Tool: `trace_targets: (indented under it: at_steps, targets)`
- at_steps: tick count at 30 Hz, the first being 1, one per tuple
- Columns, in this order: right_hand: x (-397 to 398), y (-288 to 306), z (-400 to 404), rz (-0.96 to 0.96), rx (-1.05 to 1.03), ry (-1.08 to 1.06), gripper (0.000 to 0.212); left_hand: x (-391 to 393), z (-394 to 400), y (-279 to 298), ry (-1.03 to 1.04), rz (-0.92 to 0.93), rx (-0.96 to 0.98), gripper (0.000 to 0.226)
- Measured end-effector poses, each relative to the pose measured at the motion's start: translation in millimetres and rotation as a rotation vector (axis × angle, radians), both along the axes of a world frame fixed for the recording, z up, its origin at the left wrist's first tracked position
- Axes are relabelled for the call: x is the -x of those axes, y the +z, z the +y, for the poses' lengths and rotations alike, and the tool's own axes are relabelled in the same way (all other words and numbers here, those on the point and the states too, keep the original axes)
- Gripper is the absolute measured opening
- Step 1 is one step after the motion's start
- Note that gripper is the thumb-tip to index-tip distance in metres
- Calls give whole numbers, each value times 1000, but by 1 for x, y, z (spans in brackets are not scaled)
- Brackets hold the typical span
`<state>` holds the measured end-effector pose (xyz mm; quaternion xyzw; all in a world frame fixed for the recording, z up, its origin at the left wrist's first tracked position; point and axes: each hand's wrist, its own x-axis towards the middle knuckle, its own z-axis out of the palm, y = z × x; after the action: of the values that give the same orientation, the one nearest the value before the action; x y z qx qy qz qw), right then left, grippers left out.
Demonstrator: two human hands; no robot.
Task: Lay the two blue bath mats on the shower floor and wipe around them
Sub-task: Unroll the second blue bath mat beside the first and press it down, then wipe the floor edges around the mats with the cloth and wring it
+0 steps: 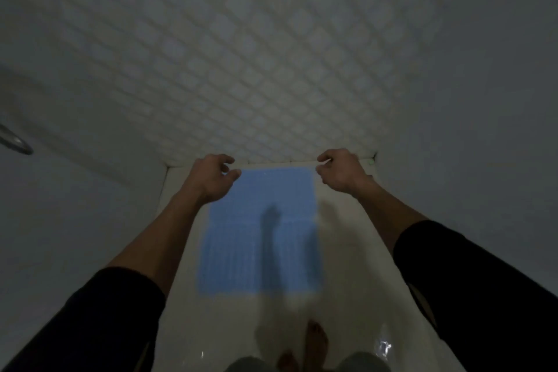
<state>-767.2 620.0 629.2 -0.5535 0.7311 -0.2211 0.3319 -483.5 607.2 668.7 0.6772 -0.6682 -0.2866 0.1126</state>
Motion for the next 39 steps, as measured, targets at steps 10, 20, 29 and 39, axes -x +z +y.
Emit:
trace_targets:
  at_steps: [10, 20, 29, 39]
  targets:
    - [60, 74, 48, 67, 138, -218, 27, 71, 2, 42, -174, 111, 105, 48]
    - [156, 120, 12, 26, 281, -331, 28, 187, -55, 89, -298, 106, 216, 46]
    - [279, 170, -98, 25, 359, -297, 27, 338, -152, 134, -299, 117, 321, 41]
    - [331, 250, -249, 93, 530, -129, 25, 402, -264, 210, -202, 75, 526, 42]
